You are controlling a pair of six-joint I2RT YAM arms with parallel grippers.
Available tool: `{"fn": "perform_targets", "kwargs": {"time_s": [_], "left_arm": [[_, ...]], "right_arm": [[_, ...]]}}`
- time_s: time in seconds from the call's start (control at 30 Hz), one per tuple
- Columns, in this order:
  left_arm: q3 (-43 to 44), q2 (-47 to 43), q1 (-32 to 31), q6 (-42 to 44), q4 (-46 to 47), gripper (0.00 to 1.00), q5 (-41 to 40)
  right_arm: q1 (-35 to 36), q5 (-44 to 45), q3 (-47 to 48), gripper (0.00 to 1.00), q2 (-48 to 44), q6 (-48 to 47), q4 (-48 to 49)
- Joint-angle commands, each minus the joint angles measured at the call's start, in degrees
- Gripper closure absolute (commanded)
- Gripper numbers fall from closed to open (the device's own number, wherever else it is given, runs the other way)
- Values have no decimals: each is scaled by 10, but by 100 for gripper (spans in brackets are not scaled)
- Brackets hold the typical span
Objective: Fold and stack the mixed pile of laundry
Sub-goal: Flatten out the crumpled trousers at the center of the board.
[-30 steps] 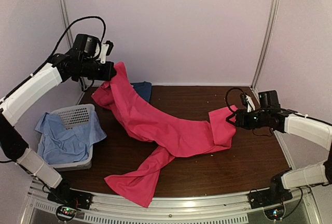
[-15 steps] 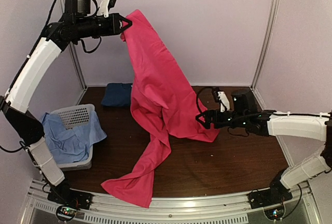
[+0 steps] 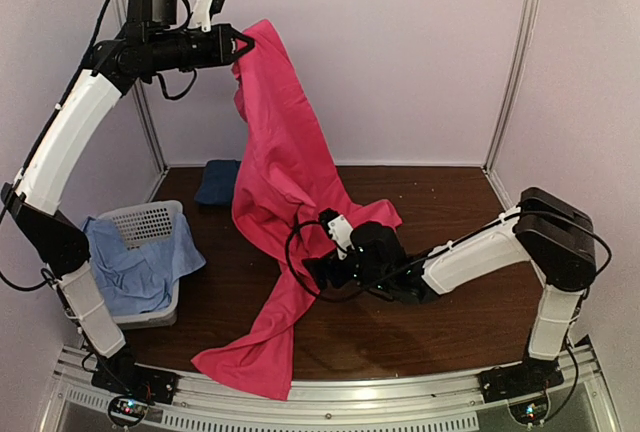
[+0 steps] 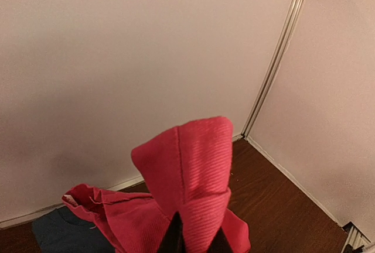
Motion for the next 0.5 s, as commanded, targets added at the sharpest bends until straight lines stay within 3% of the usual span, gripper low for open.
{"fn": "perform_targets", "kwargs": {"time_s": [0.0,0.17,0.3,0.47], "left_arm": [[31,-13,1,11,68,100,-13],[29,-15,1,12,67,100,-10],[20,-19,1,11,68,100,-13],[10,-19,1,5,73,100,-8]], "right_arm": [[3,-7,13,0,45,-43,107],[7,25,48,0,100,-60,124],[11,86,52,0,98,-59,187],[20,95,94,0,102,-113,257]]}}
